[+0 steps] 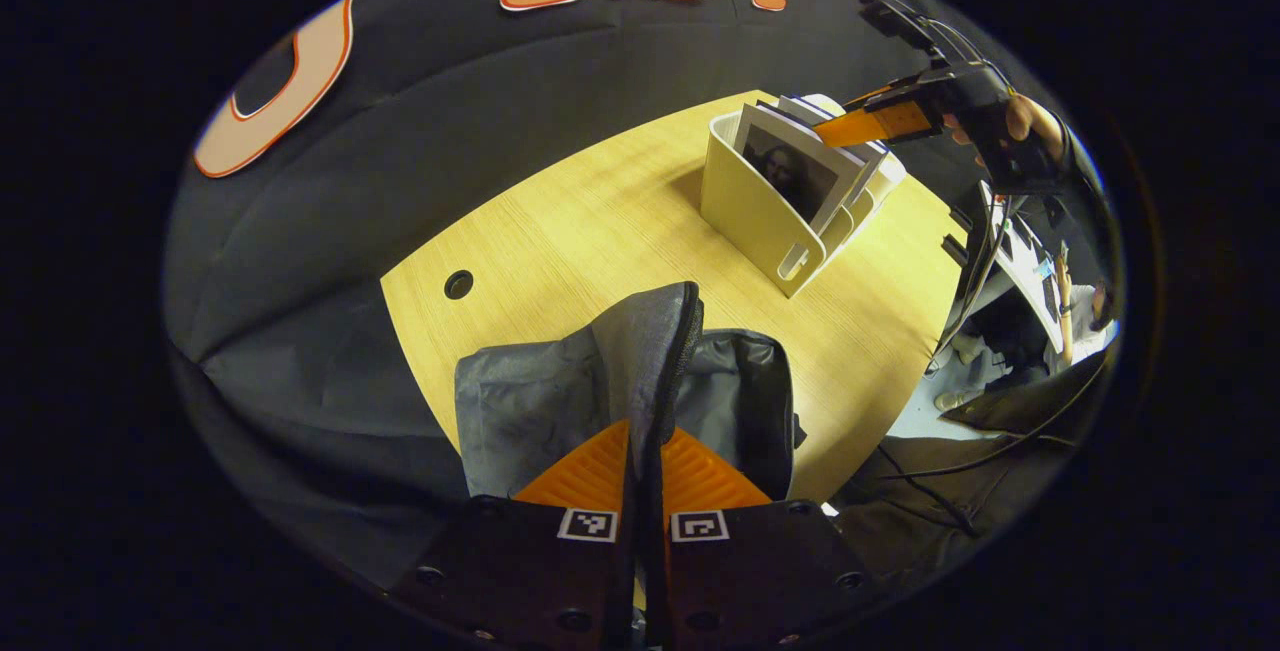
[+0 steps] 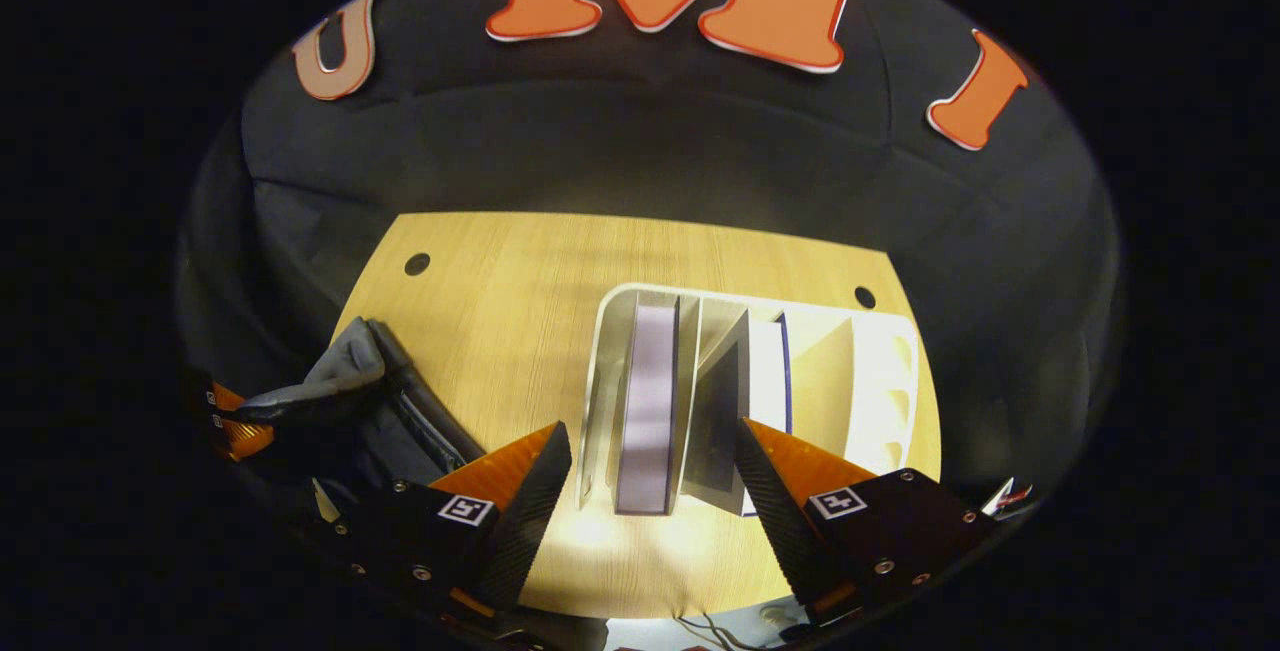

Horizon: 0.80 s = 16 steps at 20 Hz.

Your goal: Open the schoolbag, grab two books from the bookshelf and put them into the schoolbag.

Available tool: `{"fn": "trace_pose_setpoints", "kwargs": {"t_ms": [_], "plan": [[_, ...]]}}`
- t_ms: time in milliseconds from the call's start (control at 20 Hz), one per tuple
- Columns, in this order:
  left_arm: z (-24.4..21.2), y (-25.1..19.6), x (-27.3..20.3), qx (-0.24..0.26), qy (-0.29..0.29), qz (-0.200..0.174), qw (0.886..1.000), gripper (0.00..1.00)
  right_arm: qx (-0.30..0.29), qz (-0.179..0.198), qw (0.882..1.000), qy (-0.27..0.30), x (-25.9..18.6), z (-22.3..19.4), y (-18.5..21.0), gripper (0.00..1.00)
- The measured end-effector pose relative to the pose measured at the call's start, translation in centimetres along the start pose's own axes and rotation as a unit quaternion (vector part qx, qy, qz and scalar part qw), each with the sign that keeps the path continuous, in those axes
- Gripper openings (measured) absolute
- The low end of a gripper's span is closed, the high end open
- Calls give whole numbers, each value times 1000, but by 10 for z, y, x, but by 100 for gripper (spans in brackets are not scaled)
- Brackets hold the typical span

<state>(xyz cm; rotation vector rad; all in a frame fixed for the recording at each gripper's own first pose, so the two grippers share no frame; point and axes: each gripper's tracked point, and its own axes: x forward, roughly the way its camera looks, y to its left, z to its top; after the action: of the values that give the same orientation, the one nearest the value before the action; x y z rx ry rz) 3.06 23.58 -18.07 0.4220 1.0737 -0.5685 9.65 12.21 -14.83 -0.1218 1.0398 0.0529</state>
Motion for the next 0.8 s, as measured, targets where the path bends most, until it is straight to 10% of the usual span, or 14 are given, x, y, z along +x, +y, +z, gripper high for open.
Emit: {"fn": "trace_pose_setpoints", "kwargs": {"t_ms": [450,800], "plan": [[3,-1,0,9,33,-23,999,6,13,16,995,102,41,-5,3,81],[-4,-6,0,27,31,-43,998,6,61,2,990,128,48,-9,20,42]]}}
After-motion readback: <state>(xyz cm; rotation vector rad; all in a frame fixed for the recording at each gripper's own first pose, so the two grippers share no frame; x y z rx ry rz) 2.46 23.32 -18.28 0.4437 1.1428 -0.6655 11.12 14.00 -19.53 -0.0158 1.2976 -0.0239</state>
